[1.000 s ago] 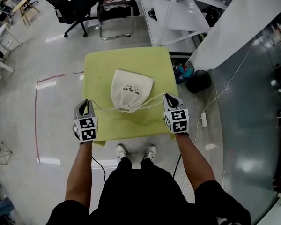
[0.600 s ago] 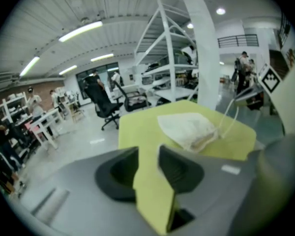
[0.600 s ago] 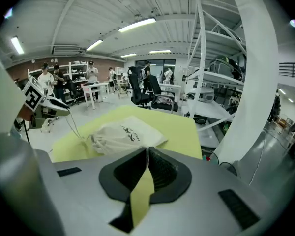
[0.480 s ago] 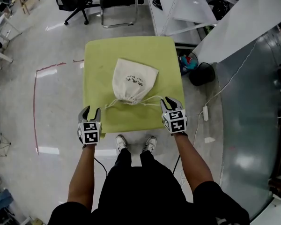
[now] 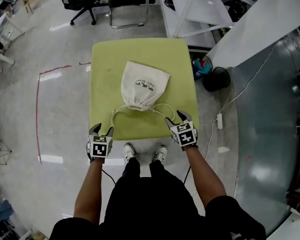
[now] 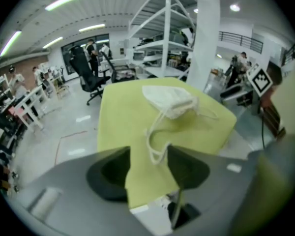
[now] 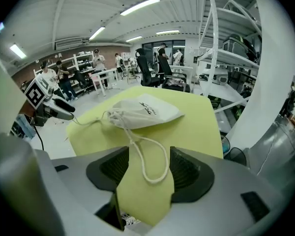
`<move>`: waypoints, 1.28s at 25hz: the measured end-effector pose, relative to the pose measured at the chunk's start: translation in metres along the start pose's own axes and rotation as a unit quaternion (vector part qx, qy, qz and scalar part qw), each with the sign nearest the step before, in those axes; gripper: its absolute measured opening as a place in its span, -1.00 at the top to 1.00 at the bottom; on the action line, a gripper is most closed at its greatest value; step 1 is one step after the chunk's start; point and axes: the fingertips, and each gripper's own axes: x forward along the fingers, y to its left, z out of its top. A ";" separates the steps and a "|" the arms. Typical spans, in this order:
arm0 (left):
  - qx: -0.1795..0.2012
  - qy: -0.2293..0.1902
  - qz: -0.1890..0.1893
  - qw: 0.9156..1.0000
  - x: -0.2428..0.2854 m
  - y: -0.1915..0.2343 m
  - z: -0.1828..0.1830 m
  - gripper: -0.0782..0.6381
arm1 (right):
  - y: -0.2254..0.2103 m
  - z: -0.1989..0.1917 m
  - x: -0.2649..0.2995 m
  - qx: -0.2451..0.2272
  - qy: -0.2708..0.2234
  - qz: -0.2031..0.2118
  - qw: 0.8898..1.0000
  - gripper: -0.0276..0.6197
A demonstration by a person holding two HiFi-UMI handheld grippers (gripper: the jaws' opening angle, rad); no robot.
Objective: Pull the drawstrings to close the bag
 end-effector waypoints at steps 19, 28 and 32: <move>-0.007 -0.046 0.001 0.999 -0.041 -0.021 0.011 0.12 | 0.038 0.038 -0.032 -0.033 -0.067 0.008 0.997 0.20; 0.010 -0.183 0.039 0.982 -0.094 -0.016 0.115 0.32 | 0.045 0.108 -0.083 -0.050 -0.167 -0.005 0.985 0.49; 0.008 -0.226 0.043 0.973 -0.118 -0.017 0.149 0.41 | 0.043 0.142 -0.112 -0.052 -0.225 -0.022 0.973 0.72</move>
